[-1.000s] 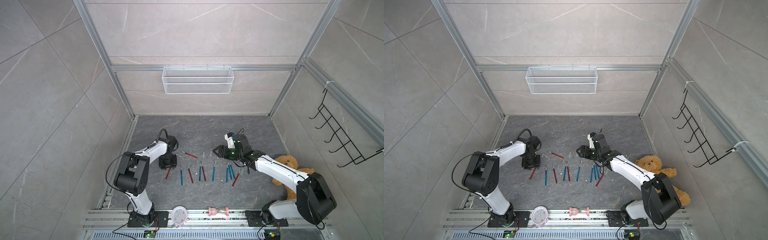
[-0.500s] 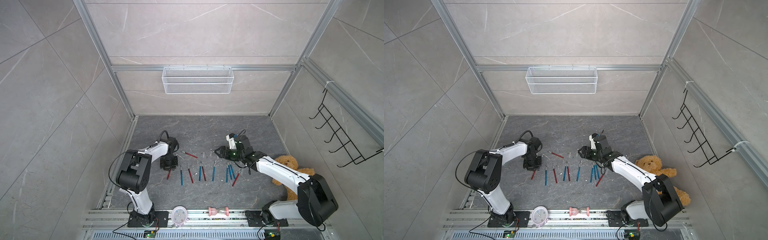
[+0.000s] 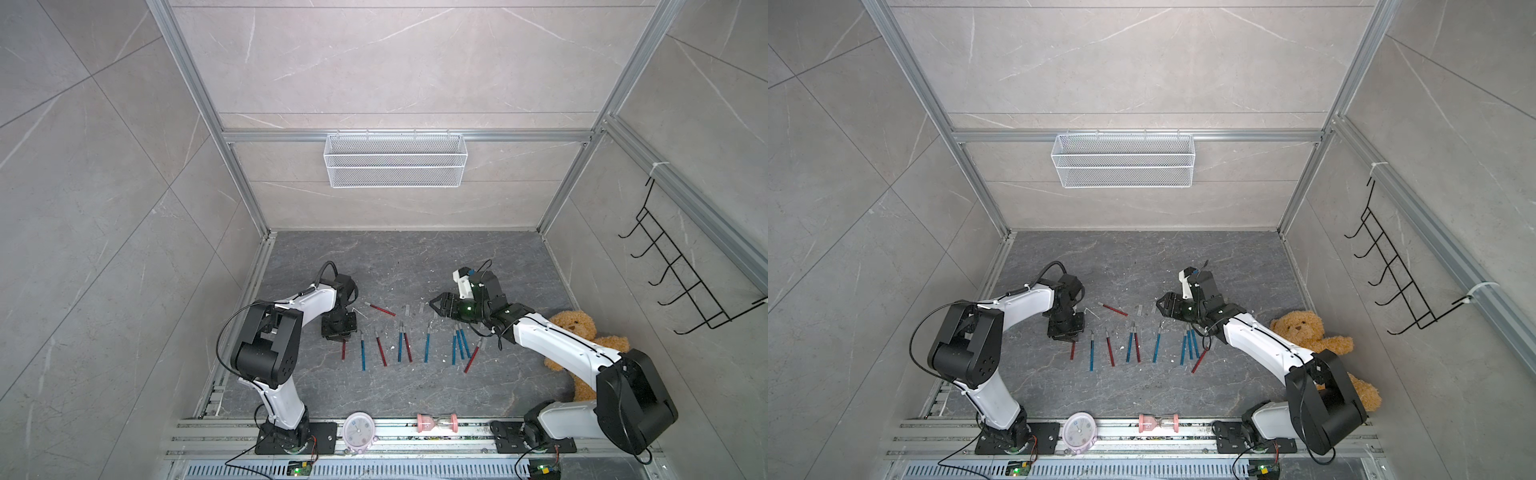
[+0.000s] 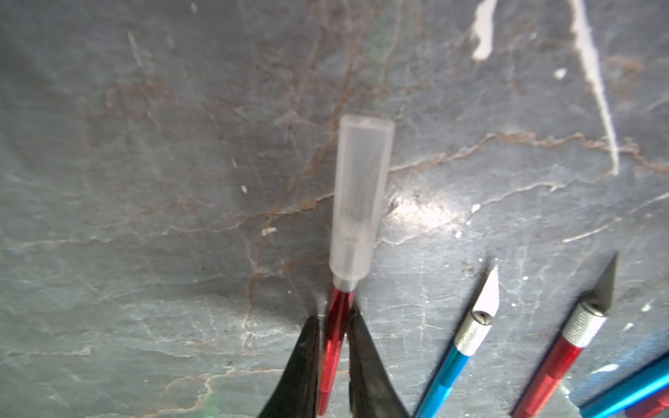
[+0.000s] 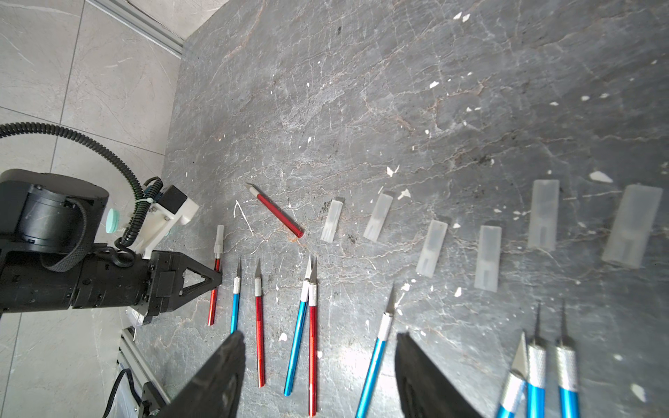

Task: Remove protective caps from carving knives
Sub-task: Pick up the carving knife from the center of the board.

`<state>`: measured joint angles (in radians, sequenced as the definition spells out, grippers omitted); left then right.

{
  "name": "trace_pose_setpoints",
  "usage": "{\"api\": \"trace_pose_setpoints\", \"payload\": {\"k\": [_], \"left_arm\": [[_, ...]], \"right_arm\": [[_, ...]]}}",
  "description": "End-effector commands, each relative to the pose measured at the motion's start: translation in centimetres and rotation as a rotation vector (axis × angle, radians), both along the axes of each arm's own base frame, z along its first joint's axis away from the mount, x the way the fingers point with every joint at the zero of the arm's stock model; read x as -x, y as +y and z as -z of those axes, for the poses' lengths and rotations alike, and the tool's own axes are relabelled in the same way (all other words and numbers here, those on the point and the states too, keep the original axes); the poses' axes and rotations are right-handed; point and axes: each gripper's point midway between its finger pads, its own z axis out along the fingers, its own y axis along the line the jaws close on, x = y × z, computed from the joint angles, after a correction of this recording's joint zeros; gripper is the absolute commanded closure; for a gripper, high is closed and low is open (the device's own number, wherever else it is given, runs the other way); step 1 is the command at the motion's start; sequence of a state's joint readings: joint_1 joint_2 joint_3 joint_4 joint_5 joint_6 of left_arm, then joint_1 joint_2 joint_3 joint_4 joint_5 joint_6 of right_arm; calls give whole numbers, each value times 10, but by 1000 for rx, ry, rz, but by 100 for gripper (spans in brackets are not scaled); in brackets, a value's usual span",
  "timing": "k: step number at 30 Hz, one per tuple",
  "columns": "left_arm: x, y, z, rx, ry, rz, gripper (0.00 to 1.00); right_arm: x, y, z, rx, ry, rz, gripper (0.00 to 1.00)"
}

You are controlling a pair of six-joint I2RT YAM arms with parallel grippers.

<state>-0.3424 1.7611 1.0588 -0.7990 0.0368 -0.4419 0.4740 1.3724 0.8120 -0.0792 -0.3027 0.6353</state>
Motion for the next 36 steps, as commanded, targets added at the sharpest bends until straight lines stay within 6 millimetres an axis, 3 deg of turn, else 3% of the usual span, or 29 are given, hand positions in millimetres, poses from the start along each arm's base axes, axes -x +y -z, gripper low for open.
{"api": "trace_pose_setpoints", "payload": {"k": [1, 22, 29, 36], "left_arm": [[11, 7, 10, -26, 38, 7, 86], [-5, -13, -42, 76, -89, 31, 91], [-13, -51, -75, 178, -169, 87, 91], [-14, -117, -99, 339, -227, 183, 91]], "right_arm": [[2, -5, -5, -5, -7, 18, 34], [-2, 4, -10, -30, -7, -8, 34], [-10, 19, -14, -88, 7, -37, 34], [-19, 46, -10, -182, 31, -76, 34]]}}
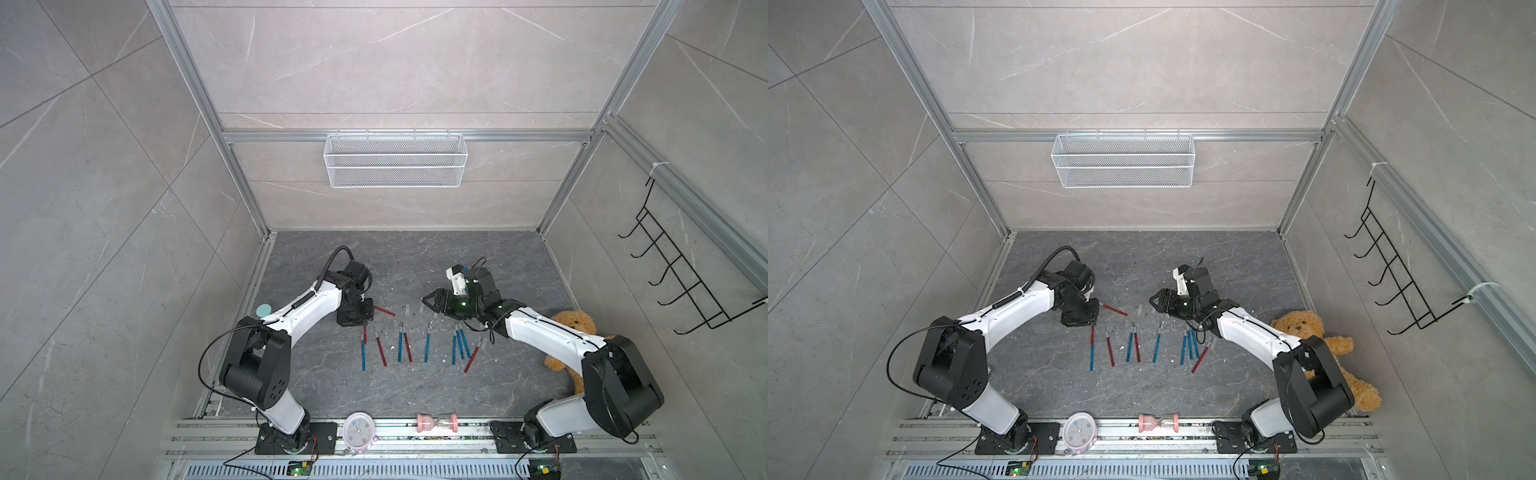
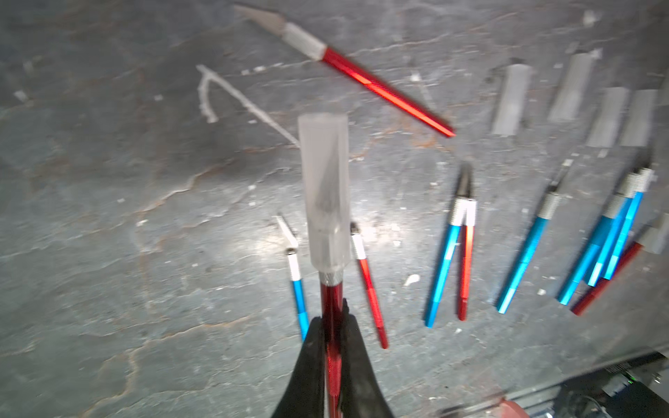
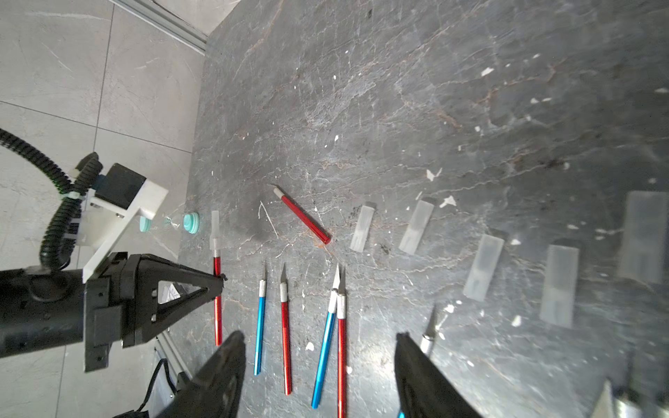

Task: Remove protective caps from carving knives
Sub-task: Pick up the carving knife from the center of the board, then remove the protective sleeve from the carving knife.

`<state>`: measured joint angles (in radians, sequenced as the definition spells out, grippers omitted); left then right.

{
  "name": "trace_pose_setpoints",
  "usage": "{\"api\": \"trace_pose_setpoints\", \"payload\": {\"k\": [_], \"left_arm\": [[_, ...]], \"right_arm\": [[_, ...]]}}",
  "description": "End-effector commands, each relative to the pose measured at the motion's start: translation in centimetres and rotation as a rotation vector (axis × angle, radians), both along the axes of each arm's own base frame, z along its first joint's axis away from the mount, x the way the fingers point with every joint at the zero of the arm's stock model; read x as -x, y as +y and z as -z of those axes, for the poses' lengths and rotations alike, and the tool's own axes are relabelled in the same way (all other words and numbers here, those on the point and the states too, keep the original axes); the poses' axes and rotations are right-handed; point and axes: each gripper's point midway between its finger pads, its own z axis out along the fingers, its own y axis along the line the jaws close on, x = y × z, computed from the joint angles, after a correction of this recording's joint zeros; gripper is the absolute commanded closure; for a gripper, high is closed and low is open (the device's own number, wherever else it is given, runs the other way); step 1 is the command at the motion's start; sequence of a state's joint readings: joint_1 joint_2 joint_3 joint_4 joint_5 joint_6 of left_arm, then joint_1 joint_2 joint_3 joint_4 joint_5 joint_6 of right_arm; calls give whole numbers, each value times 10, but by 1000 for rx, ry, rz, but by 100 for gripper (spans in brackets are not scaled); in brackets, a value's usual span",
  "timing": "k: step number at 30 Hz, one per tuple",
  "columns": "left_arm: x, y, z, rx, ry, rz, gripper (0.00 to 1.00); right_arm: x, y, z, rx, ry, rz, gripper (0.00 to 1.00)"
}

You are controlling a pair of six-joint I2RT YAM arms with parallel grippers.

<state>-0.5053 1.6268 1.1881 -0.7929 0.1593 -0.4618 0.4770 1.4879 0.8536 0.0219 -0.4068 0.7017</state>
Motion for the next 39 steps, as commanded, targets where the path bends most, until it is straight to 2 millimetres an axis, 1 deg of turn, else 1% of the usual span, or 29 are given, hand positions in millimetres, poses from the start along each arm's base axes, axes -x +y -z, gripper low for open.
{"api": "trace_pose_setpoints", "payload": {"k": [1, 3, 5, 9, 11, 20, 29, 34, 39], "left_arm": [[0, -41, -24, 139, -35, 51, 91], [3, -59, -27, 181, -39, 81, 91], [5, -71, -26, 190, -39, 102, 91], [10, -86, -26, 204, -32, 144, 91], [11, -90, -26, 218, -28, 154, 91], [12, -96, -31, 237, -32, 162, 91], [15, -98, -30, 238, -27, 162, 91], [16, -97, -33, 240, -37, 160, 91], [18, -96, -34, 240, -40, 160, 91]], "right_arm": [[-7, 24, -14, -90, -14, -38, 35], [-7, 34, -13, -106, -5, -57, 34], [-7, 41, -12, -116, 0, -69, 34], [-7, 50, -9, -126, 8, -81, 34], [-8, 53, -7, -130, 14, -87, 34], [-12, 70, -2, -142, 24, -112, 36], [-15, 86, 4, -167, 33, -129, 49], [-15, 91, 10, -166, 45, -129, 57], [-15, 96, 9, -169, 45, -132, 65]]}}
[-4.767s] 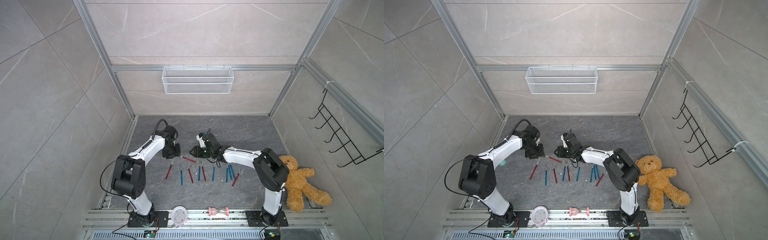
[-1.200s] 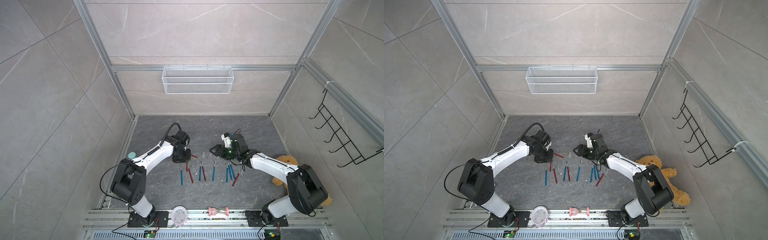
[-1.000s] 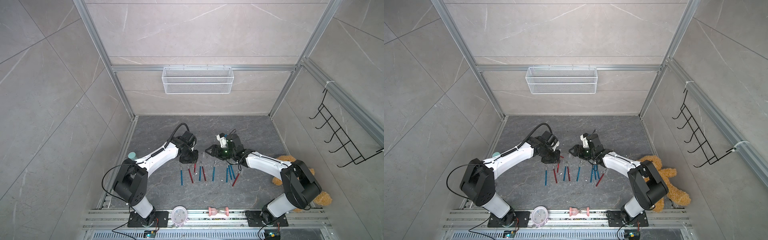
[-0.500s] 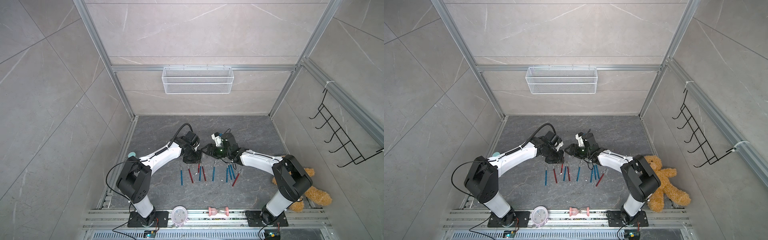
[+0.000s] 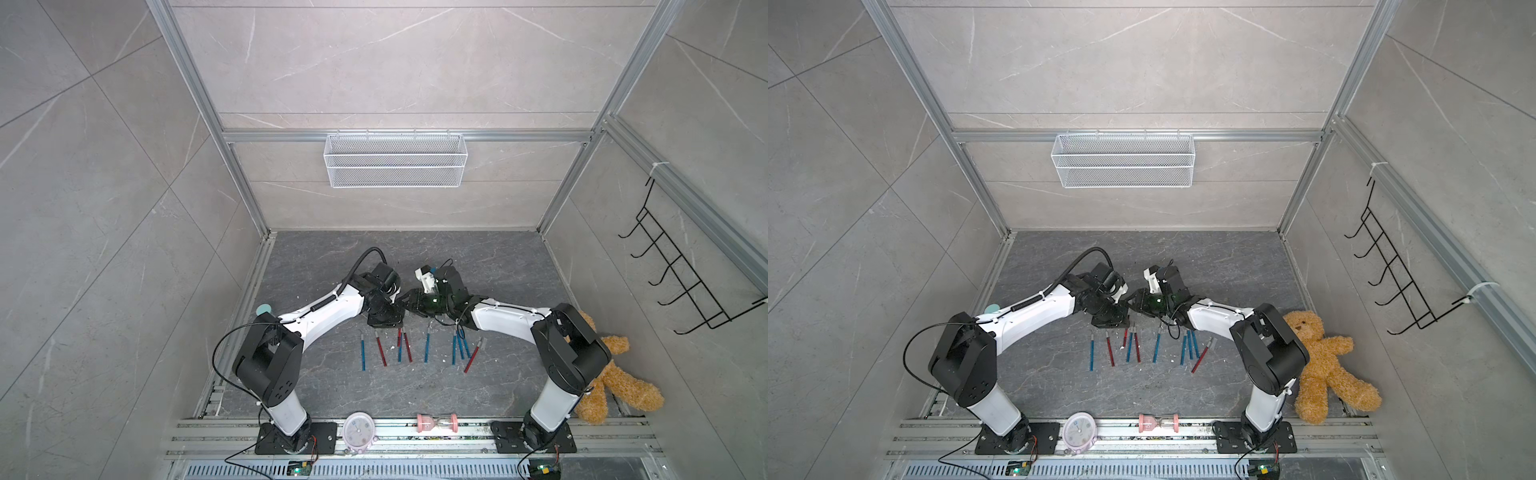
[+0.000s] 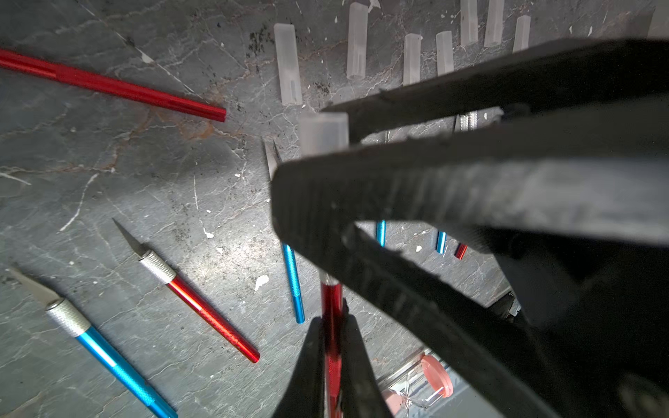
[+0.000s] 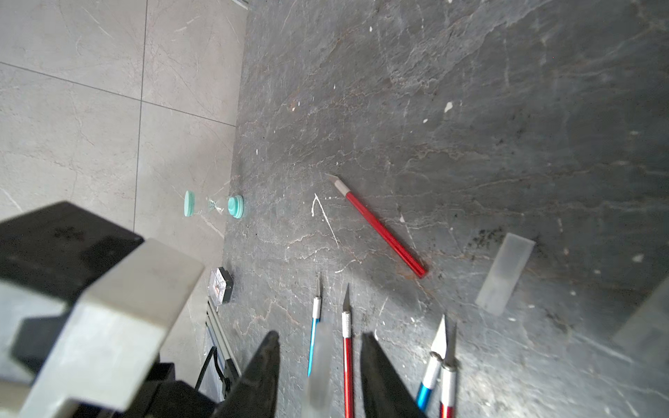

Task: Remove protective caps from carving knives
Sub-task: Remove the protective sleeve from the carving knife.

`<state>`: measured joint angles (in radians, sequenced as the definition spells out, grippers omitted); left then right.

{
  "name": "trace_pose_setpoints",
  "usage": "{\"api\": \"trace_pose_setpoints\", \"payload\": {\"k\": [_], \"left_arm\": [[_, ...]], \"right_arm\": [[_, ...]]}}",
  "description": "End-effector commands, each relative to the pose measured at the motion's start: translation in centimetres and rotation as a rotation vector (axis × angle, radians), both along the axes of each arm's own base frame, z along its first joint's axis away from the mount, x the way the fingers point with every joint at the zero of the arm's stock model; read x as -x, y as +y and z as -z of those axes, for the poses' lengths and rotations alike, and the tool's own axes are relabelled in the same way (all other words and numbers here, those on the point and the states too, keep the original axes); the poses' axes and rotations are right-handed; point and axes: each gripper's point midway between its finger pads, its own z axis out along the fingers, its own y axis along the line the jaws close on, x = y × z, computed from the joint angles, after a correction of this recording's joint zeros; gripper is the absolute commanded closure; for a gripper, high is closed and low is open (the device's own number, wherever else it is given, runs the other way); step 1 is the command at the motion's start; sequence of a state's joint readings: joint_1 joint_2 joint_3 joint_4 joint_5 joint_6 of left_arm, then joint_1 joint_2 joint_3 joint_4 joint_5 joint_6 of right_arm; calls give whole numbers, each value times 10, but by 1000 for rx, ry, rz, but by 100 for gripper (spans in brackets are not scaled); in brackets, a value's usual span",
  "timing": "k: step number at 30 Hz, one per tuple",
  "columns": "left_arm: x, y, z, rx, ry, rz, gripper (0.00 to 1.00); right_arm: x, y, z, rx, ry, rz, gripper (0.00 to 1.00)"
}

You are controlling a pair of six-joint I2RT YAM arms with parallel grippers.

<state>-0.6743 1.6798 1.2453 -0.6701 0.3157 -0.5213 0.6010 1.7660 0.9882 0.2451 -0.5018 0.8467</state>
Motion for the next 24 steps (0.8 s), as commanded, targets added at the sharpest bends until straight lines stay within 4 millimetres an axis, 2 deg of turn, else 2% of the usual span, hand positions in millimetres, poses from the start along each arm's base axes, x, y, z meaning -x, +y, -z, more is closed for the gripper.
{"api": "trace_pose_setpoints", "payload": {"k": [1, 14, 24], "left_arm": [[-2, -5, -19, 44, -38, -3, 91], [-1, -4, -19, 42, -41, -2, 91], [4, 0, -19, 32, -36, 1, 91]], "right_arm": [[-5, 10, -8, -25, -24, -9, 67], [-5, 9, -9, -19, -32, 7, 84], [-10, 1, -13, -6, -50, 46, 89]]}}
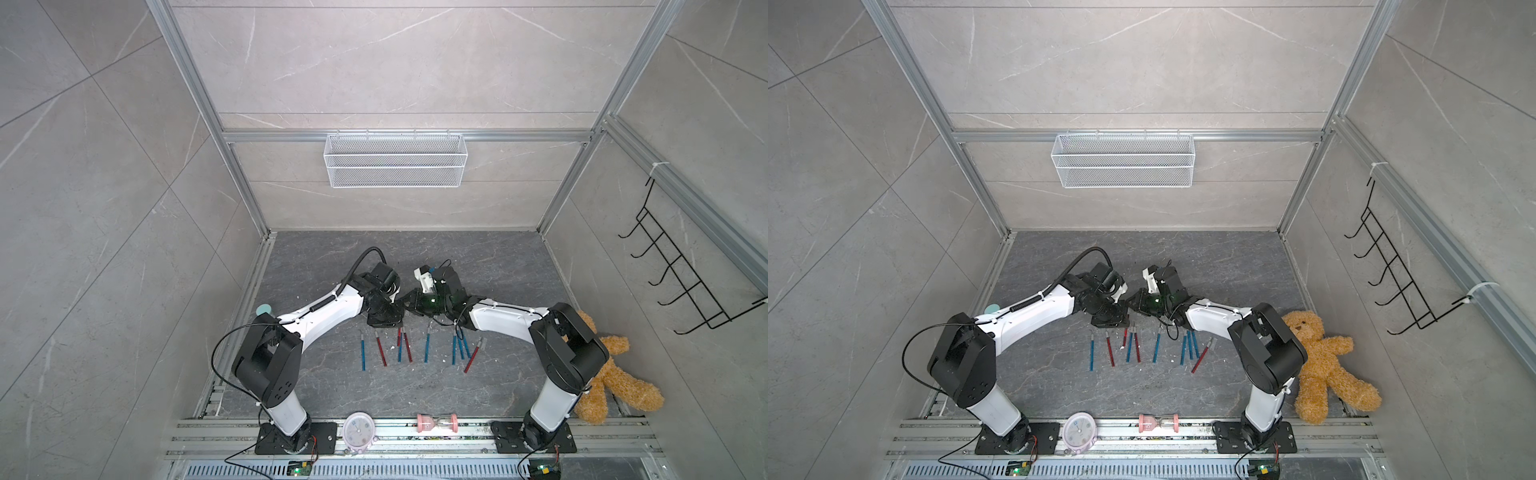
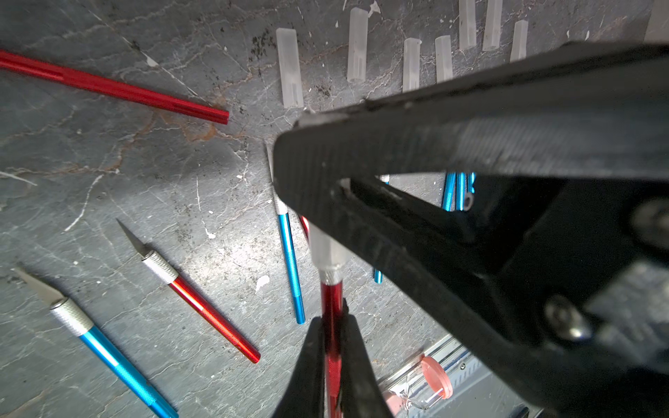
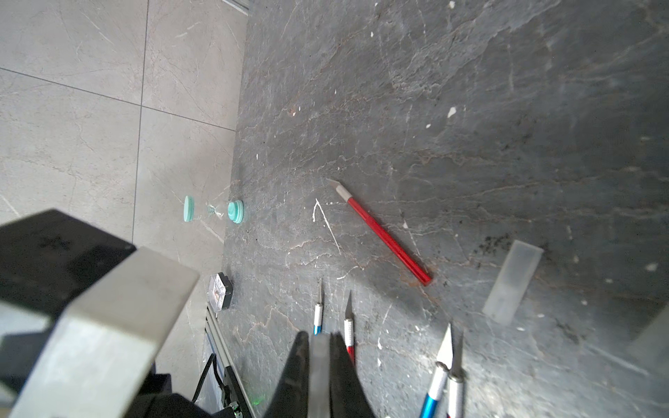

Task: Remove protective caps from carving knives
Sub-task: Remove the protective sleeve from the carving knife, then place the protective sleeve at the center of the board.

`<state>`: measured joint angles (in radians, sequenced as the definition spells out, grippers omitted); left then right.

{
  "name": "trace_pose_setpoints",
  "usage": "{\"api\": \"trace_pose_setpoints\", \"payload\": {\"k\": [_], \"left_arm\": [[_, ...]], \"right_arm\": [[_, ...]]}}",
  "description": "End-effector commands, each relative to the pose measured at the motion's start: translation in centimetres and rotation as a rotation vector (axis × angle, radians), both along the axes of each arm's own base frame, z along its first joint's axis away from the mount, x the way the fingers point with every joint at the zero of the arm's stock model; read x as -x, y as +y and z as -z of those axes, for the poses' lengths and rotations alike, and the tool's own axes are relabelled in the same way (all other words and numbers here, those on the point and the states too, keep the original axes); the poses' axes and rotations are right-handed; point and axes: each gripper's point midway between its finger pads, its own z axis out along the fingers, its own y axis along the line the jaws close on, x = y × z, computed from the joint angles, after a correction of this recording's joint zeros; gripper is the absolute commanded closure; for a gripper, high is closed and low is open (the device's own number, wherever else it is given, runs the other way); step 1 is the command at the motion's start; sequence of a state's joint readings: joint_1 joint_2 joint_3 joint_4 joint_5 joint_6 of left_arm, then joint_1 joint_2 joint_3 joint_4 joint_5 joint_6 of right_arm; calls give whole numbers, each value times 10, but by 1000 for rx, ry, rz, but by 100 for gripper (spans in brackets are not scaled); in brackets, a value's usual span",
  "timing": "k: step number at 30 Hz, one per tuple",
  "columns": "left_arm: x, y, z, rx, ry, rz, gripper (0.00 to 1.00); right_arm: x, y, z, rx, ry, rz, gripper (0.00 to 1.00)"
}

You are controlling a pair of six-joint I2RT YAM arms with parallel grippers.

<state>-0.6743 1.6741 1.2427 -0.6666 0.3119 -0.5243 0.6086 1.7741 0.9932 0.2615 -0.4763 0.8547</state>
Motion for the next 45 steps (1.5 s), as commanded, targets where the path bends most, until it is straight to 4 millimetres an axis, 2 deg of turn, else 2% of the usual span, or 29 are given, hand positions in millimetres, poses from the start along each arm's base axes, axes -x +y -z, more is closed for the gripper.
{"api": "trace_pose_setpoints", "payload": {"k": [1, 20, 24, 28, 31, 34, 42, 45], "left_arm": [[5, 0, -17, 30, -30, 6, 91], [21, 0, -6, 7, 10, 53, 91], [23, 2, -7, -3, 6, 52, 91], [22, 8, -8, -23, -7, 40, 91], [22, 14, -8, -38, -18, 27, 91], [20, 19, -8, -39, -16, 7, 91], [12, 43, -6, -40, -8, -57, 91], [9, 56, -2, -43, 6, -88, 91]], "right_arm": [[-7, -2, -13, -8, -39, 33, 90], [-35, -27, -36, -32, -79, 128, 93], [-43, -39, -39, -29, -80, 155, 93], [-45, -60, -34, 17, -65, 173, 93], [-37, -78, -25, 68, -44, 193, 93], [-21, -97, -9, 128, -6, 205, 93], [40, -141, 39, 337, 102, 171, 89], [55, -150, 54, 372, 134, 172, 87]]}}
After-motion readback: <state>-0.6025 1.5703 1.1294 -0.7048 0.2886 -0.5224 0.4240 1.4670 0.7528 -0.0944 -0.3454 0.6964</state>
